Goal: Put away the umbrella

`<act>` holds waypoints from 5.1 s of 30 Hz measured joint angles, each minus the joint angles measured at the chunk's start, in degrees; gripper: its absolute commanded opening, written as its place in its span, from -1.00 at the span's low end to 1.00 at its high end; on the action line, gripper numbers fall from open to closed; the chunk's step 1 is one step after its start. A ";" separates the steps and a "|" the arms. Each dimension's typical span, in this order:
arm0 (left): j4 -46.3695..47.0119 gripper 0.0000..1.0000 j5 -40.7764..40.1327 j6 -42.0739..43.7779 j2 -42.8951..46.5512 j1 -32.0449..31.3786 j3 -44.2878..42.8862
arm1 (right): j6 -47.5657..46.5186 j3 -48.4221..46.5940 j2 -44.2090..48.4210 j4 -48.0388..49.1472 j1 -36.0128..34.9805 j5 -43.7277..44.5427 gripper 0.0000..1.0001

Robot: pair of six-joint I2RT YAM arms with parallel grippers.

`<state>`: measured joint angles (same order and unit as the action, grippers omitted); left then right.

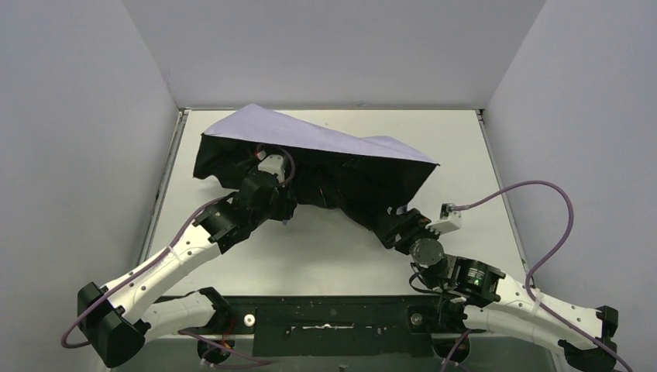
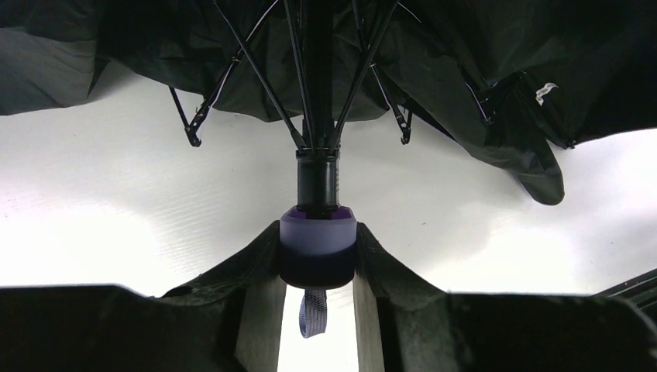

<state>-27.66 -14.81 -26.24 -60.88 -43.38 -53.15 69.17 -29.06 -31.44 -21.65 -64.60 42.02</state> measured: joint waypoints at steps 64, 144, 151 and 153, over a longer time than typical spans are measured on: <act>-12.04 0.37 14.82 1.90 4.24 2.43 2.38 | -30.08 -27.87 -39.58 4.13 21.55 -45.48 0.15; -33.94 0.81 1.99 -11.15 -2.10 12.83 -44.98 | -37.51 -31.54 -39.87 -12.26 32.00 -36.44 0.50; -32.70 0.82 2.40 -12.09 -0.74 12.72 -46.51 | -36.06 -31.54 -39.69 -12.35 32.00 -35.30 0.51; -32.17 0.83 2.38 -11.93 -0.24 12.70 -46.51 | -35.71 -31.54 -39.71 -12.37 32.00 -35.12 0.51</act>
<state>-59.83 -12.43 -38.17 -61.12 -30.68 -99.66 33.45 -60.60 -71.16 -34.02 -32.60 6.90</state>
